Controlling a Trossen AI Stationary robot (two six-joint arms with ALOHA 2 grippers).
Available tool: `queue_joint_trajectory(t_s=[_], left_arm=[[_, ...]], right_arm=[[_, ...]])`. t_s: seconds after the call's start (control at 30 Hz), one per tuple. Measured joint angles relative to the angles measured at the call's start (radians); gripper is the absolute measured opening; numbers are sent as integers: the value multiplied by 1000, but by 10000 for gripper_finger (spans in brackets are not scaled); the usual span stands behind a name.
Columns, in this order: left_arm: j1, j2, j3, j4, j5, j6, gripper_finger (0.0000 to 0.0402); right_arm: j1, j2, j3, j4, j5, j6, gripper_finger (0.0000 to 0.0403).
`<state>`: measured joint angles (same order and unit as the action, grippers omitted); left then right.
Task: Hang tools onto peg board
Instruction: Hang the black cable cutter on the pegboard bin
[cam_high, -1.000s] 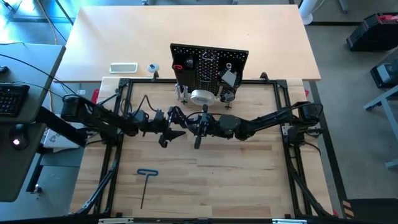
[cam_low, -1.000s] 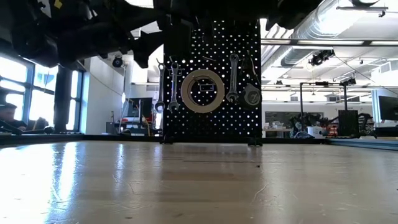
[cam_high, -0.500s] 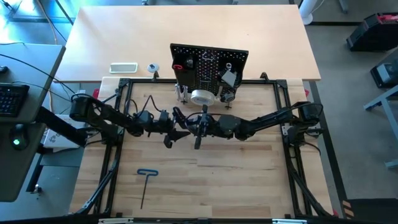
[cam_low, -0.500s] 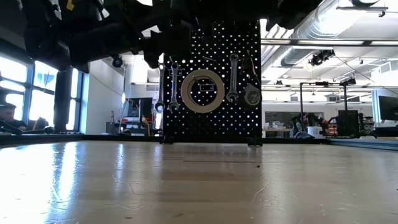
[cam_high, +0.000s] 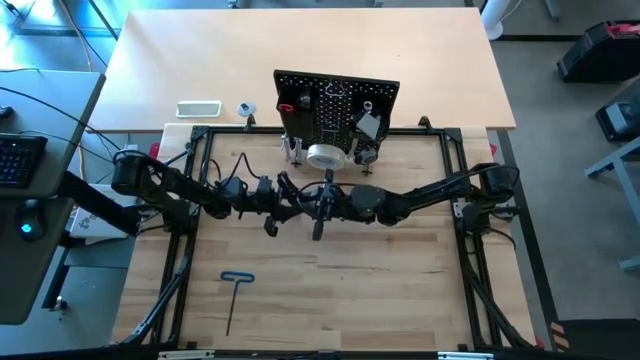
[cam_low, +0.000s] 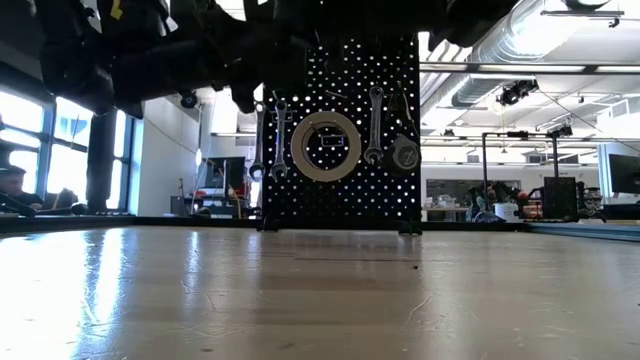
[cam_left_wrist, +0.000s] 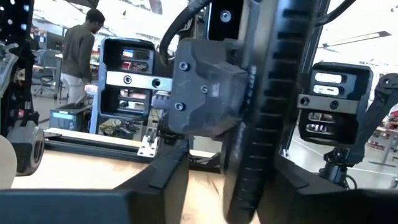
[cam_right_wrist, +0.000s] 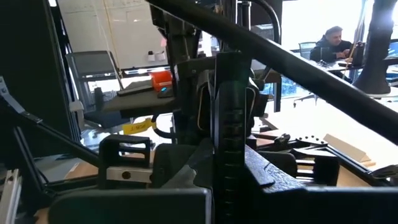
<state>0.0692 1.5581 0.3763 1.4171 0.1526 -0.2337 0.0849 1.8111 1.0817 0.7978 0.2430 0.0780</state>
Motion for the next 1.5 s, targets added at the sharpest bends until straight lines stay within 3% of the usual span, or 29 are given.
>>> queue_joint_trajectory(t_s=[0.5, 0.93, 1.5], left_arm=[[3, 0, -2, -22, 31, 88, 20], [59, 0, -34, -59, 59, 102, 20], [134, 0, -40, -184, 83, 152, 20]], right_arm=[[0, -2, 0, -69, 19, 20, 16], [-3, 1, 2, -144, 31, 38, 30], [-23, 0, 0, -294, 97, 87, 80]])
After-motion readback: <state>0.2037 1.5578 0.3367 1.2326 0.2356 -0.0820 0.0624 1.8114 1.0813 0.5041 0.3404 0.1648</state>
